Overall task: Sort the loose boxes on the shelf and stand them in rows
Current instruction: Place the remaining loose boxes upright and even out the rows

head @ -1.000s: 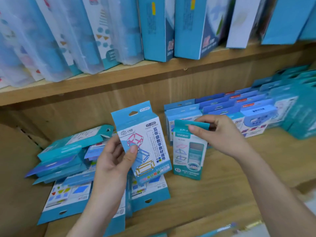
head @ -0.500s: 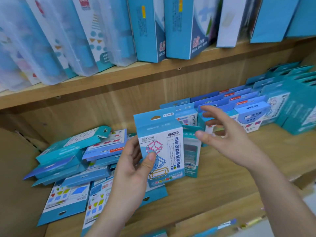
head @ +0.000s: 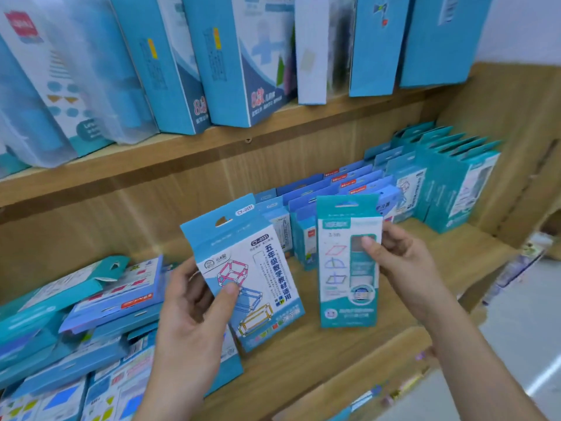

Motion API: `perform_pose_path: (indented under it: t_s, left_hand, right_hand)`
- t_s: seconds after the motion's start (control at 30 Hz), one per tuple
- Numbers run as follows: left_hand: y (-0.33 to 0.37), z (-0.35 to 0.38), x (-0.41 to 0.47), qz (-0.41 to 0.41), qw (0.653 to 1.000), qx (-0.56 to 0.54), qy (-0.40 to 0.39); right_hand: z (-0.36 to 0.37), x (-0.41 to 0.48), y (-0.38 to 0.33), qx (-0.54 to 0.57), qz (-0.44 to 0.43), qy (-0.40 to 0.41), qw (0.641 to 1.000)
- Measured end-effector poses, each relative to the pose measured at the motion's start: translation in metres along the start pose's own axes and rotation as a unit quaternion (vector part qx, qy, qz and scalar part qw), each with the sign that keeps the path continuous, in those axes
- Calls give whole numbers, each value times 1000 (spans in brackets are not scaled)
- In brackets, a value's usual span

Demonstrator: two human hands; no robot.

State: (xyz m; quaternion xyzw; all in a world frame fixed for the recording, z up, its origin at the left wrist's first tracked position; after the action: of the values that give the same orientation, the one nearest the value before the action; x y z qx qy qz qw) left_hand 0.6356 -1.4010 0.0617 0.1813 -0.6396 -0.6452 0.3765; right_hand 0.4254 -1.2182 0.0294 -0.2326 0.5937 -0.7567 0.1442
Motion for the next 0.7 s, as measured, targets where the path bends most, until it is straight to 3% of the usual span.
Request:
perform_pose_path:
  t_s: [0.23,0.43,0.53,0.7]
  left_hand:
    - [-30,72,4,6,999,25,-44]
    - [-35,188,32,3,997,27,-74]
    - [-50,252,53,22,989,91,-116]
    - [-92,320,78,38,972,211,-91]
  right_hand:
    - [-93,0,-23,-27,23,-21,999]
    - [-148,18,-35,-35,53,-69,996]
    - [-173,28,-37,-52,79,-100,990]
    - [-209,45,-31,-47,103,-133,985]
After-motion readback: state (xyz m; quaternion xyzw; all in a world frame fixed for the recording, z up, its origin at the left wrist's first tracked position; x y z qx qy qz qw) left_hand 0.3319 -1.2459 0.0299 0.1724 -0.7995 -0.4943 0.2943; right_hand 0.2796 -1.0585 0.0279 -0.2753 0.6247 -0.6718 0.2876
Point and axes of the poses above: each hand's wrist, its own x-axis towards the middle knuckle, its own z-axis out of the palm, y = z × x, the point moved 4 cm from there along x, towards the middle knuckle
